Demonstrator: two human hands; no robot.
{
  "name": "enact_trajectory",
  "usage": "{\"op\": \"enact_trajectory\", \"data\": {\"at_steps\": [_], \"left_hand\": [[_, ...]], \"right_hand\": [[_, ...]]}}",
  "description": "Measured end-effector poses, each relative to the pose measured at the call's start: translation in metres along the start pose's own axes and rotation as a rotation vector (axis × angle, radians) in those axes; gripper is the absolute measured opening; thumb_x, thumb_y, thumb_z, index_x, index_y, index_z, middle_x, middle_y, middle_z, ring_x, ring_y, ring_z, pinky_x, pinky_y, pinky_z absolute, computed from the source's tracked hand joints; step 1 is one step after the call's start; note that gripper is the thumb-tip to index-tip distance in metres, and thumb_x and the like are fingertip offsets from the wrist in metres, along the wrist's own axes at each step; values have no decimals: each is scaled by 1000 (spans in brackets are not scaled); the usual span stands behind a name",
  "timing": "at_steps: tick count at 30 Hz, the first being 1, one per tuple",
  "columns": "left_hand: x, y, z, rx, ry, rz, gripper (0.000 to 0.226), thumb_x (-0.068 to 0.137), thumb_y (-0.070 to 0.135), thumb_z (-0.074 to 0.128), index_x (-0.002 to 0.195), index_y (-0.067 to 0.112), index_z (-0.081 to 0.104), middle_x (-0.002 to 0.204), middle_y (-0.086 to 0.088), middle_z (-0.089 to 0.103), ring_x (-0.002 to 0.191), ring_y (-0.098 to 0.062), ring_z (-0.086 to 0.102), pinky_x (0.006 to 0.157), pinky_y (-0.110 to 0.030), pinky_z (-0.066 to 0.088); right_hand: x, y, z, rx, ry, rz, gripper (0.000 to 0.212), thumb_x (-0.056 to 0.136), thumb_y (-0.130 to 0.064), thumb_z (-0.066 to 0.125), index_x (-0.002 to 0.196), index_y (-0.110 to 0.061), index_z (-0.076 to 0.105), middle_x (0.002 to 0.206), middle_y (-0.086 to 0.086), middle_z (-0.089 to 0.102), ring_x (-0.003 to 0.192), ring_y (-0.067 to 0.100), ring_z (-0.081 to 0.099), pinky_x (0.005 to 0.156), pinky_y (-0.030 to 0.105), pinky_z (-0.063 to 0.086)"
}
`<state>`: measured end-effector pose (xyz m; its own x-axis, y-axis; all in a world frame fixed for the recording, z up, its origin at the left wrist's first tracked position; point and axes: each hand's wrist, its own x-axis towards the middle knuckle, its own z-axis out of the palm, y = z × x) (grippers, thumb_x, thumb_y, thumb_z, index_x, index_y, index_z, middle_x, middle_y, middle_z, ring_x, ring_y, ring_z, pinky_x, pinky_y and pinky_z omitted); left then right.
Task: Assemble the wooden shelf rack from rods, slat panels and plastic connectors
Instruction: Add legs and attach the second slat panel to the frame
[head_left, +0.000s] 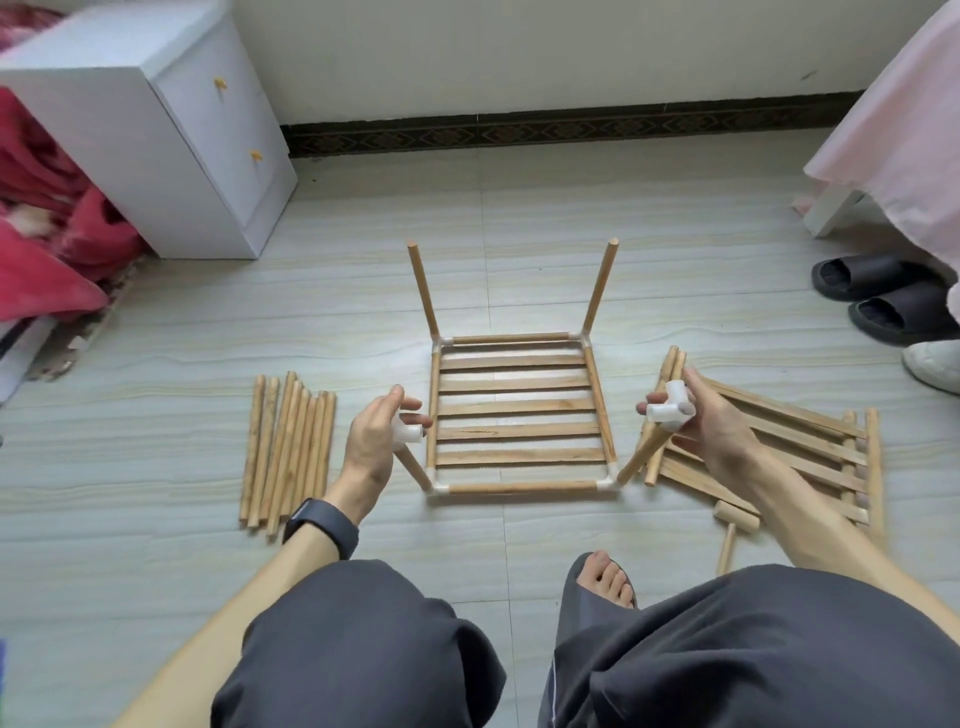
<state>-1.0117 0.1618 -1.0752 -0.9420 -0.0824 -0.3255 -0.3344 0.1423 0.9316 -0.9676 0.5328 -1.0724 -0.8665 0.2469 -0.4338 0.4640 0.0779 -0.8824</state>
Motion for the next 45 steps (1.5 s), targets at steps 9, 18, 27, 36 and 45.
{"op": "enact_trajectory", "data": {"at_steps": [9,18,27,36,45], "left_hand": [[19,-14,9,234,178,92,33,101,41,52,81,15,56,67,0,65,55,-6,64,59,-29,45],[24,-17,13,303,126,123,29,104,31,51,81,13,53,68,-3,60,47,5,55,44,-6,38],[25,-13,8,310,98,98,32,103,41,48,87,14,56,70,-1,65,58,-8,60,58,-29,38],[23,-3,-9,90,-35,-34,60,93,69,46,108,11,54,98,-3,76,105,-25,65,100,-49,45],[13,-12,-62,120,3,-65,37,108,43,33,107,20,62,106,-4,71,105,-25,64,76,-34,43]], "right_hand": [[17,11,23,-63,134,-147,21,80,-29,62,78,-8,59,70,7,64,70,24,61,65,40,48],[21,23,27,-38,151,-155,34,75,-31,60,76,2,51,69,16,51,66,28,49,64,45,42],[12,17,40,-19,353,-127,27,80,-40,58,68,-18,51,65,4,55,67,23,52,65,37,40],[-15,10,19,-131,369,-117,59,90,-70,55,109,-14,57,107,5,66,101,25,62,82,42,46],[-45,-35,117,-454,86,-375,33,92,-60,58,99,-27,58,101,-7,64,98,14,62,81,32,49]]}}
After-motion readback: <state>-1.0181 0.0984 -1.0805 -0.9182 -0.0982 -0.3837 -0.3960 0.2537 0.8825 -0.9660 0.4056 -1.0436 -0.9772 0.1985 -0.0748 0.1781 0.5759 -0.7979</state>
